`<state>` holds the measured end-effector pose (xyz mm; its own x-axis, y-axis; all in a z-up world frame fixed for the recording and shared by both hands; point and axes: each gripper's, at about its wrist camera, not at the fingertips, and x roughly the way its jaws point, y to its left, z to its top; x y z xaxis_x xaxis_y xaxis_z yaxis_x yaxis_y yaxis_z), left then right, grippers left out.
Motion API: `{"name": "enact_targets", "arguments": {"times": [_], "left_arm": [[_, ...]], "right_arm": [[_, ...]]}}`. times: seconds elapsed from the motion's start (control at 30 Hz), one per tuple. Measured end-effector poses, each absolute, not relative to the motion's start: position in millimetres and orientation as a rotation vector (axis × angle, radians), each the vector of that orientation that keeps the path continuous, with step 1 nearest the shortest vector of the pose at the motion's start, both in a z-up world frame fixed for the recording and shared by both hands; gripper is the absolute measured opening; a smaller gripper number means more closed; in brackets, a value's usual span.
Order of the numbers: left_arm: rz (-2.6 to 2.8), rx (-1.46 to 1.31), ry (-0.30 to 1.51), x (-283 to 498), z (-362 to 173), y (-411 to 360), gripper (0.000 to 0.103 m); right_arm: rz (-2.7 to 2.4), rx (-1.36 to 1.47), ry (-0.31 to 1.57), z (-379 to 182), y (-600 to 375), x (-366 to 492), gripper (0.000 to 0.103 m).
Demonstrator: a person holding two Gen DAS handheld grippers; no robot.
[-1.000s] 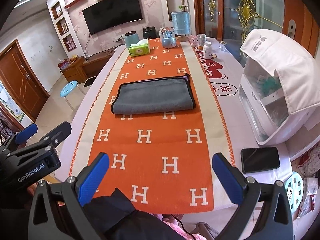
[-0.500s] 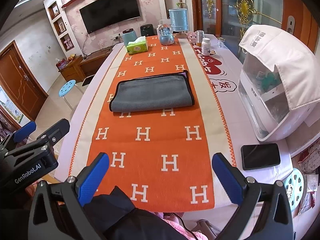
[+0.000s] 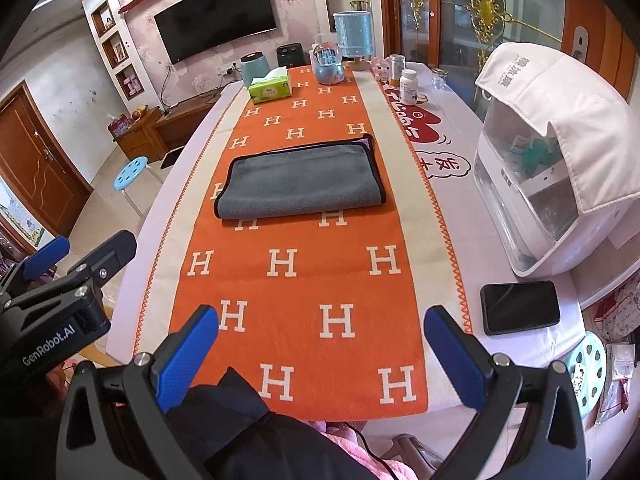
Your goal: Fold towel
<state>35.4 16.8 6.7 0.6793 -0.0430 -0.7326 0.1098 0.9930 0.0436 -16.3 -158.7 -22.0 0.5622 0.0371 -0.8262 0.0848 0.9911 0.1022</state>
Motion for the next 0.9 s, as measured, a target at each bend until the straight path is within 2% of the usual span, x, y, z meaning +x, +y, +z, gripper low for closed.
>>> {"name": "enact_targets", "arguments": {"times": [0.9], "left_arm": [[-0.119,0.093,0.832,36.3,0.4,11.3,0.102]], "right_arm": [[-0.044,0.138,0.986,-26.3,-159.9,-19.4,0.103]]}}
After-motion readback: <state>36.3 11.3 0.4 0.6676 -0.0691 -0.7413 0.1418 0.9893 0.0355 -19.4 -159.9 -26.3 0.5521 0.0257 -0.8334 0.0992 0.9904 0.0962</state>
